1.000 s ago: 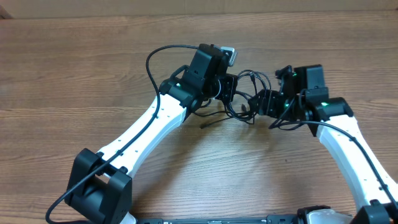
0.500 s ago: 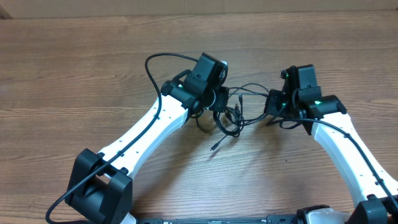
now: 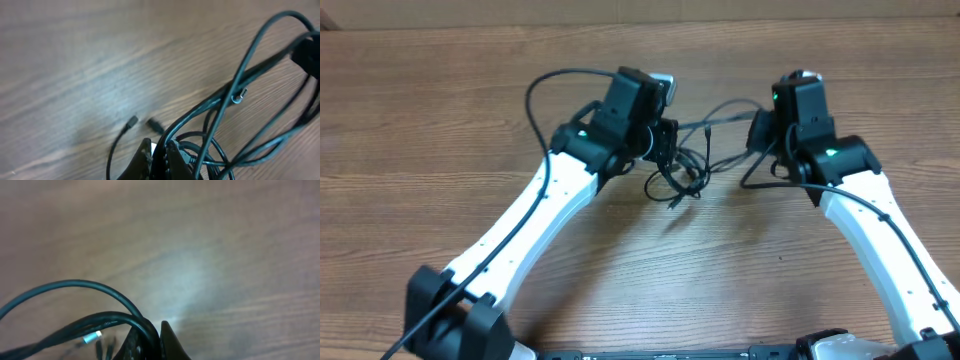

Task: Untangle cables

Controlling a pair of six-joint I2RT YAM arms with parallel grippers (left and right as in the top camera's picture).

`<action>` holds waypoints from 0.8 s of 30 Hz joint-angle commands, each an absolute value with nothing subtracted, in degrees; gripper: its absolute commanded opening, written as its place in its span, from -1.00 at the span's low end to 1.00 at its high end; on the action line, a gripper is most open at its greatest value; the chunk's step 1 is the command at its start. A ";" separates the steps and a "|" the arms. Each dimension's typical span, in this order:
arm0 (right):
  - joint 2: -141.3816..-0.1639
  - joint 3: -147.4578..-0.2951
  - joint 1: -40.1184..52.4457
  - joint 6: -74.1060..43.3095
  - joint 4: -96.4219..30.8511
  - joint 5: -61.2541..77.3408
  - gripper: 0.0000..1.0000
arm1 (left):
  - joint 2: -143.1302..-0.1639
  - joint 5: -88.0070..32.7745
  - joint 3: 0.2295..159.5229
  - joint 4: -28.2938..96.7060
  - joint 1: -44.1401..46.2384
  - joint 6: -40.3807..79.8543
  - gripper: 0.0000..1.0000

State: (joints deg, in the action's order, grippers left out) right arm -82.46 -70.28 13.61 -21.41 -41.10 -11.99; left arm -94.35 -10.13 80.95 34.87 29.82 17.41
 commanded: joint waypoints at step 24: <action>-80.49 -75.22 8.29 -20.58 -62.28 -4.25 -0.43 | -94.08 -7.60 78.46 47.53 22.41 17.26 0.99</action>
State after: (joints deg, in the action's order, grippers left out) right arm -80.79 -73.84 8.14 -20.95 -62.70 -6.98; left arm -92.86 -7.68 79.83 45.87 22.15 14.72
